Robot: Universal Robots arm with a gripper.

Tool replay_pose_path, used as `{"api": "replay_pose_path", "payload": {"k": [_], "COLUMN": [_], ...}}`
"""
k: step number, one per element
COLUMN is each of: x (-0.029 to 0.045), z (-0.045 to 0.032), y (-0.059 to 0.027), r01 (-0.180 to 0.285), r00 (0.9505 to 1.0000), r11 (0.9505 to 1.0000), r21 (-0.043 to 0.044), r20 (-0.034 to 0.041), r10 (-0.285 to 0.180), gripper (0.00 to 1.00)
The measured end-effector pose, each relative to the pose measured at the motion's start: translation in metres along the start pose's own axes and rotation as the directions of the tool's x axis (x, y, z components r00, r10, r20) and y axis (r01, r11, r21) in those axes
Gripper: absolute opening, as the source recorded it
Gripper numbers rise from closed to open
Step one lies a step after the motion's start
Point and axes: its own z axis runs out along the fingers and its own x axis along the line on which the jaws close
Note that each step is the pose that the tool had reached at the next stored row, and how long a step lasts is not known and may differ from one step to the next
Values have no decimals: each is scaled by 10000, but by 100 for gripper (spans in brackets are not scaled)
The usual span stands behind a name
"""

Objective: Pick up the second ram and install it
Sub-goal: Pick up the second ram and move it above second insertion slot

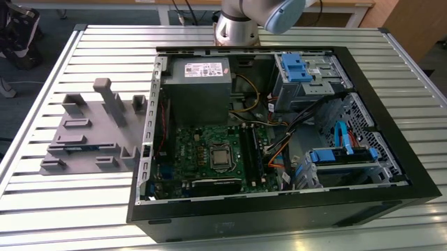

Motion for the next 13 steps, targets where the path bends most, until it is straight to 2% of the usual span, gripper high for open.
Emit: {"api": "replay_pose_path", "payload": {"k": [3, 8, 13], "x": [2, 9, 10], "z": [-1, 1, 1], "y": [-3, -10, -10], "r01": [241, 295, 862], "r00": [9997, 9996, 9963], "r11": [9997, 9995, 9962], "r21": [63, 66, 76], "r20": [-15, -15, -40], "r10": [-241, -295, -862], "gripper": [11, 11, 11]}}
